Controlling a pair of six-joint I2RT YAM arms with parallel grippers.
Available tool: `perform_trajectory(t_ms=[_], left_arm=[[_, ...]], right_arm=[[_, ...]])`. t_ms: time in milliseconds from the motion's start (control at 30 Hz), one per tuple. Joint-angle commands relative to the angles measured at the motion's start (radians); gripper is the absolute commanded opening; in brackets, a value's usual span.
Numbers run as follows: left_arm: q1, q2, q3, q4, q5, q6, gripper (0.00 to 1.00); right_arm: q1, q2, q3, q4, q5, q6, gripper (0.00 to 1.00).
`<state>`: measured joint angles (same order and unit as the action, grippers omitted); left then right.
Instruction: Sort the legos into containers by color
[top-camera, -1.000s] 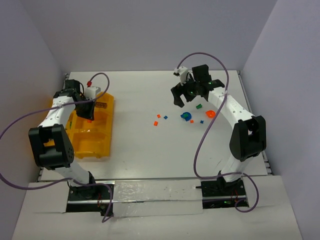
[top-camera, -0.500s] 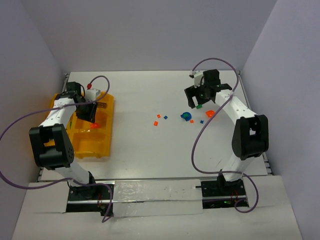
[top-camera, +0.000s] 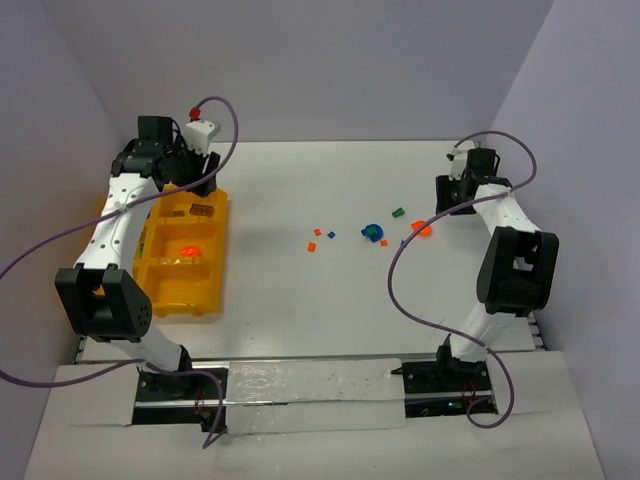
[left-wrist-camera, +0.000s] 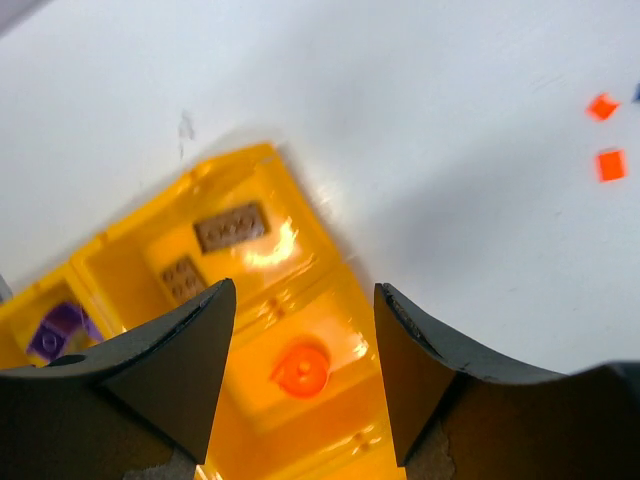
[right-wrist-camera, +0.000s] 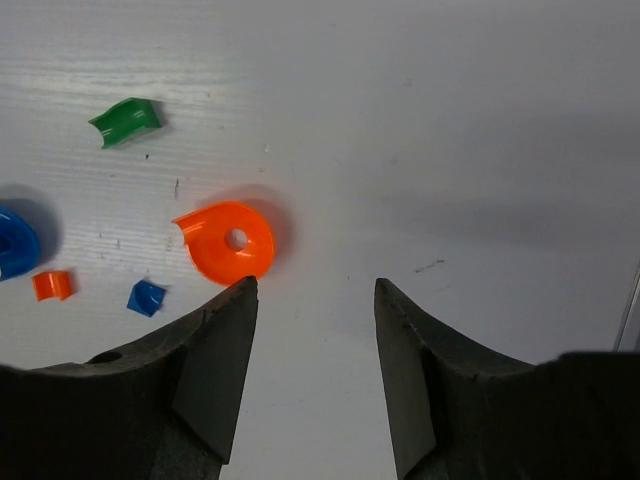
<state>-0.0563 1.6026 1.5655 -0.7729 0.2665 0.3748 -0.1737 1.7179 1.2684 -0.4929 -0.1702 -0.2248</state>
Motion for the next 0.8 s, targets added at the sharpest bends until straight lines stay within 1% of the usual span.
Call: perform_trajectory(t_ms=[0, 67, 133, 267, 500, 600, 733, 767], left_arm=[[-0.048, 0.012, 0.073, 0.005, 0.012, -0.029, 0.67], [-0.061, 0.025, 0.093, 0.003, 0.005, -0.028, 0.67], [-0.066, 0.042, 0.117, -0.008, 0.005, -0.027, 0.67], [-0.076, 0.062, 0.148, -0.024, -0.009, -0.031, 0.66], [-0.092, 0.064, 0.148, -0.029, -0.037, -0.040, 0.66], [-0.100, 0.064, 0.151, -0.030, -0.051, -0.039, 0.66], [-0.108, 0.071, 0.154, -0.035, -0.066, -0.036, 0.66], [-0.108, 0.073, 0.154, -0.035, -0.068, -0.036, 0.66]], right_arm=[[-0.011, 0.054, 0.015, -0.016, -0.056, 0.010, 0.56], [-0.020, 0.091, 0.041, -0.040, -0.088, 0.002, 0.54], [-0.032, 0.132, 0.065, -0.065, -0.131, -0.003, 0.48], [-0.047, 0.221, 0.139, -0.147, -0.212, -0.032, 0.43], [-0.055, 0.297, 0.179, -0.144, -0.244, -0.028, 0.43], [-0.064, 0.320, 0.189, -0.146, -0.266, -0.024, 0.41], [-0.074, 0.346, 0.208, -0.151, -0.331, -0.013, 0.32], [-0.077, 0.349, 0.209, -0.151, -0.338, -0.011, 0.28]])
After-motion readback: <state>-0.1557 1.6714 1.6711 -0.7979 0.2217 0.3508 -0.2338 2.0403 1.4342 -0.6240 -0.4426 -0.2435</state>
